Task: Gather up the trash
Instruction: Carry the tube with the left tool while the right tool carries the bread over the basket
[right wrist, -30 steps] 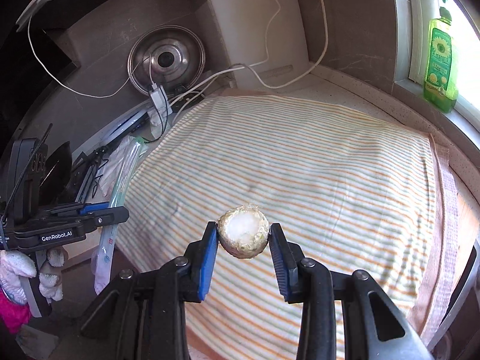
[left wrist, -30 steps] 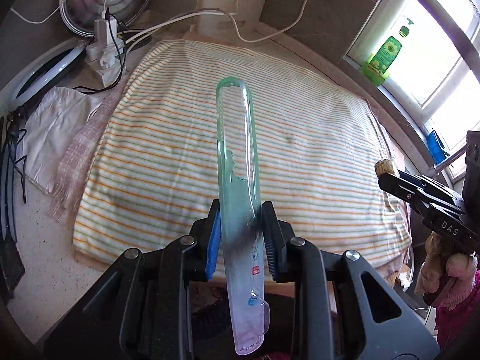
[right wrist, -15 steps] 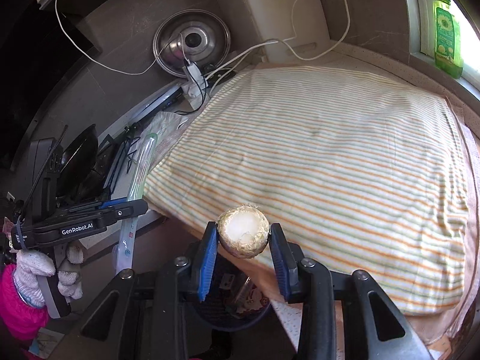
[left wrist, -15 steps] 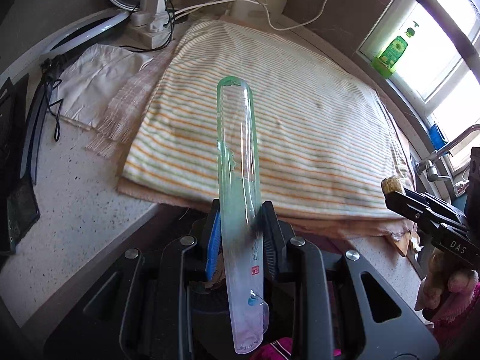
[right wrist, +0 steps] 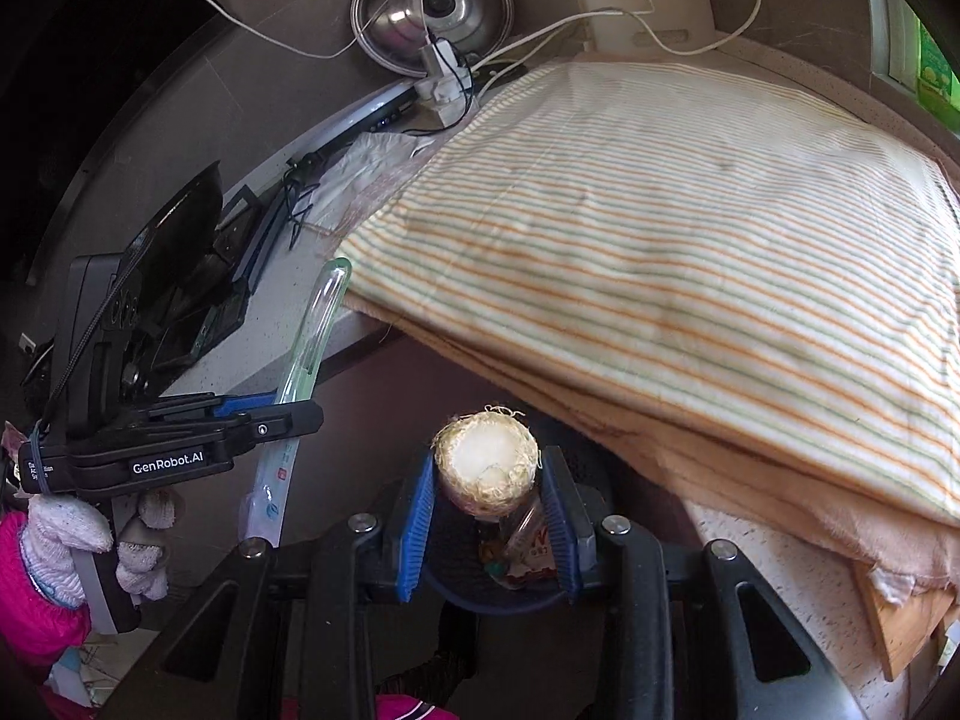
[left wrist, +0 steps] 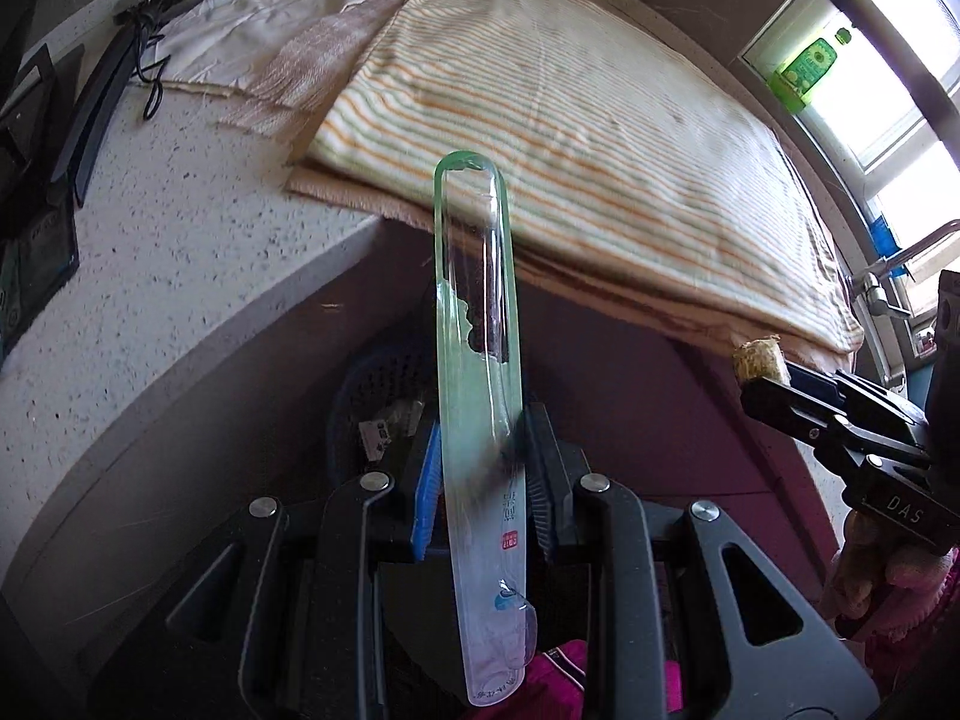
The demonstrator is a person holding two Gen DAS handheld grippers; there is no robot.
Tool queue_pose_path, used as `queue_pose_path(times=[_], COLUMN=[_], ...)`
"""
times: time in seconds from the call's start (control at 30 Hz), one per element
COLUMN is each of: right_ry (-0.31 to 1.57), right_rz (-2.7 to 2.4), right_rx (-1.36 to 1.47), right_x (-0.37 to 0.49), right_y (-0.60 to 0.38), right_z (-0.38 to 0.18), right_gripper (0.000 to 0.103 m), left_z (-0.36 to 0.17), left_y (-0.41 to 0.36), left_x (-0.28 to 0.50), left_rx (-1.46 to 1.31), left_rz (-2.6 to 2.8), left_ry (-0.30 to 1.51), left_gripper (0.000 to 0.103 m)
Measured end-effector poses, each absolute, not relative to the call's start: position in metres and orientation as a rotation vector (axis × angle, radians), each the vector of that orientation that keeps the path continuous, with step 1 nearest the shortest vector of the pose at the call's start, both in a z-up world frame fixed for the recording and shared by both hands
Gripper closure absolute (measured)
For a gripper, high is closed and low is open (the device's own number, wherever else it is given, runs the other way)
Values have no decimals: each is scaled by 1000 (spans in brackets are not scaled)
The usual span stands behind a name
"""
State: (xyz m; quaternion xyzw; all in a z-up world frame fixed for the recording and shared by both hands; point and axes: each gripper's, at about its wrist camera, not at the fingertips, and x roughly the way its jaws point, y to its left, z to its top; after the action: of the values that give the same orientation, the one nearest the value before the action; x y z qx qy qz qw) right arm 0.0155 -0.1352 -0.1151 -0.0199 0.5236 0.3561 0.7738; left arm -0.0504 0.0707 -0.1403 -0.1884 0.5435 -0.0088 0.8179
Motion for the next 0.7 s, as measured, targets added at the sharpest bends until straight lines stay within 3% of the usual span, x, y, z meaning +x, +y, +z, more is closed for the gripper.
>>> queue_pose_path(times=[0.7], right_ry=[1298], right_rz=[733], right_rx=[-155], right_x=[-11], right_y=[-113], right_z=[-210], right_gripper=[68], left_z=[-261], left_y=[59], left_x=[-59], left_rx=[-445], left_rz=[-36], left_ry=[1411], left_gripper=[78])
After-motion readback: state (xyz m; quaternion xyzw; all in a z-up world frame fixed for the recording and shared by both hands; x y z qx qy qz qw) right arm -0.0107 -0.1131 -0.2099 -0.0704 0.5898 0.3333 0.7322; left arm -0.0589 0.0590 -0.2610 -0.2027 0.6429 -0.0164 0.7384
